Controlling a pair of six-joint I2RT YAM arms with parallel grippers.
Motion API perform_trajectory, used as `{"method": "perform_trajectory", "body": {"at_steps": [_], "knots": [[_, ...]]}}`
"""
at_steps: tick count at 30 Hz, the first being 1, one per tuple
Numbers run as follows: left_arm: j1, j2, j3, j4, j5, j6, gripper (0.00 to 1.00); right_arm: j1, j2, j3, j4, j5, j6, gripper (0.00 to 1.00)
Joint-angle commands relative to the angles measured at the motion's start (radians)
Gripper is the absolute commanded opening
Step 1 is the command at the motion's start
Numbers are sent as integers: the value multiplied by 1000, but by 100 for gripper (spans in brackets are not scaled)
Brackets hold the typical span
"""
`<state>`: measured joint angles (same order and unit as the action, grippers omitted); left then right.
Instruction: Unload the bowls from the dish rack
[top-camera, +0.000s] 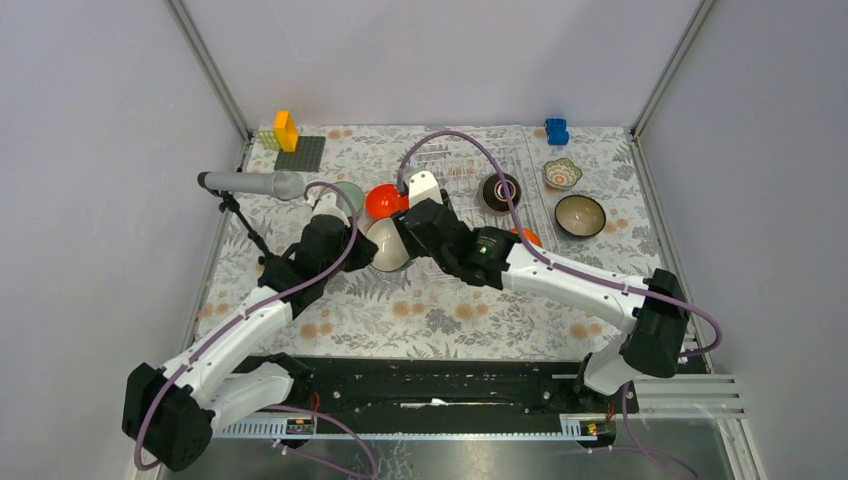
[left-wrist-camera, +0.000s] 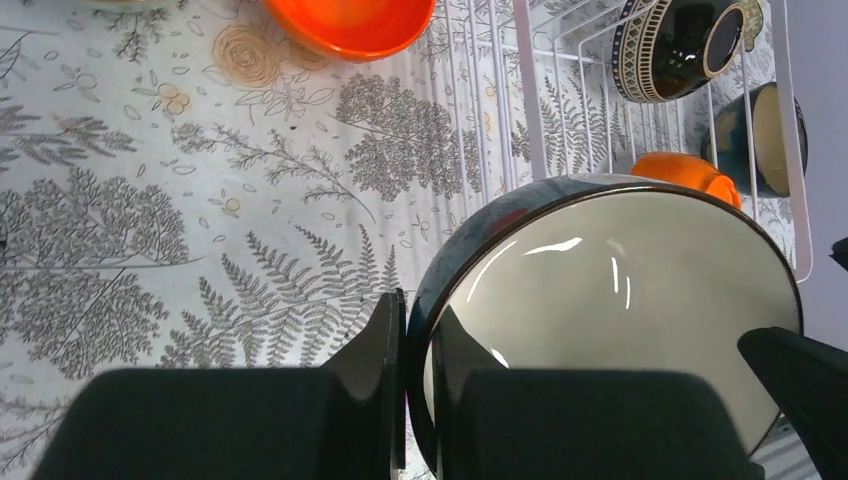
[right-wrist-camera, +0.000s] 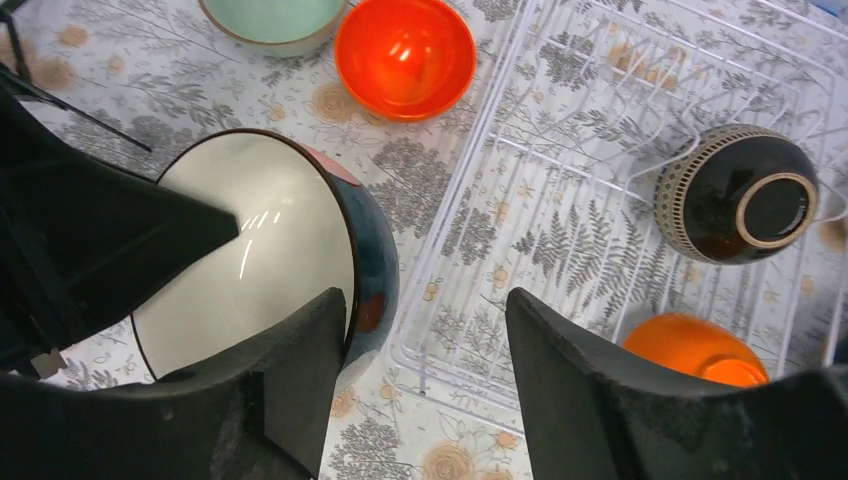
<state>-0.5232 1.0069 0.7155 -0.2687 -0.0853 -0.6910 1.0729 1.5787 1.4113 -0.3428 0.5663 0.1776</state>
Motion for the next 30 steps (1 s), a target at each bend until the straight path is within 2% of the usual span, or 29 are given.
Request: {"method": "perform_trajectory", "body": {"at_steps": [1,3,6,9,16,23,30], "knots": [[4,-102,-40,47,-159,-74,0,6,-111,-101,138,38,-6,66],[4,-117,-66,32,-221,-101,0,7,-154,-172,194,66,-6,68],[3,-117,-98,3,-323,-169,0,7,-196,-263,283,127,1,84],[3,-98,-118,-6,-394,-235,0,7,-218,-321,325,168,-12,91],[5,34,-90,-77,-555,-390,0,7,-264,-380,363,190,-46,96],[27,218,-10,-64,-549,-398,0,7,-348,-498,485,206,-119,97],[120,337,35,42,-446,-374,0,7,-396,-582,589,213,-227,100]]}}
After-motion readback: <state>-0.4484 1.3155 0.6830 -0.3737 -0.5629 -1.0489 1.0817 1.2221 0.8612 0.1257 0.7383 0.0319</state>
